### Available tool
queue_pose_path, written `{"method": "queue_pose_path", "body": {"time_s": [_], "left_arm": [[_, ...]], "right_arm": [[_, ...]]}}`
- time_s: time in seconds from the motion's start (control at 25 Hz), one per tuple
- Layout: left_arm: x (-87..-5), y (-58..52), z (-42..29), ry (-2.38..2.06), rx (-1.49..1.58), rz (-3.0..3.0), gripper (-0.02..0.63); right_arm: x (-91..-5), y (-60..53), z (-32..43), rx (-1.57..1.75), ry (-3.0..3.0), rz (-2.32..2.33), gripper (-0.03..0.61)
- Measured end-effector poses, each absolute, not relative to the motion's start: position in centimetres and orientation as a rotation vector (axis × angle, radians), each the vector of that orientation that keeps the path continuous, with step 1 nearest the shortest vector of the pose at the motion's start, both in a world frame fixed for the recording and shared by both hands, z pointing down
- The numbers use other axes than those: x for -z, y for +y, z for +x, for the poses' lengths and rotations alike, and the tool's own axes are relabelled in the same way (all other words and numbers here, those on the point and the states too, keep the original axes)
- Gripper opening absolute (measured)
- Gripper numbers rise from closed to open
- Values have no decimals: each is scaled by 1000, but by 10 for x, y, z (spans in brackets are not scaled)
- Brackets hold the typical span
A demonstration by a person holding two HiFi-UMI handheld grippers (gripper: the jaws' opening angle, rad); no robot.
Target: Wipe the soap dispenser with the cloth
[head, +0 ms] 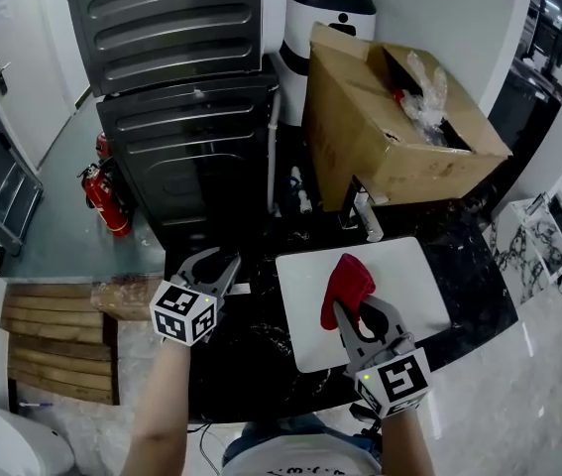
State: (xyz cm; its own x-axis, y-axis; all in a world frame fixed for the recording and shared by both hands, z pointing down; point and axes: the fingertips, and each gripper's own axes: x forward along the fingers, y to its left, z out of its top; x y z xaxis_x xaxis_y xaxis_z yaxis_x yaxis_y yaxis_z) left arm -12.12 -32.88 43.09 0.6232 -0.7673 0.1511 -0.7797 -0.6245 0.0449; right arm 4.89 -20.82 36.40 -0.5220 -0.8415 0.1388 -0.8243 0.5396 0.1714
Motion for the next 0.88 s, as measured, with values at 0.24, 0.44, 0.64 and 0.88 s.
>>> {"method": "queue_pose_path", "body": {"time_s": [0.24, 0.44, 0.64, 0.88], "left_arm": [[-393, -311, -116, -1354, -156, 2756, 98], [-348, -297, -107, -1361, -128, 2772, 98], [-315, -287, -99, -1336, -84, 2729, 98], [-295, -277, -89, -1274, -13, 2680, 98]], "right_arm": [[-356, -203, 42, 151, -2619, 1386, 54], [-344, -201, 44, 165, -2664, 1388, 54], [-334, -201, 41, 183, -2708, 1375, 54], [-328, -198, 30, 203, -2755, 1323, 54]]}}
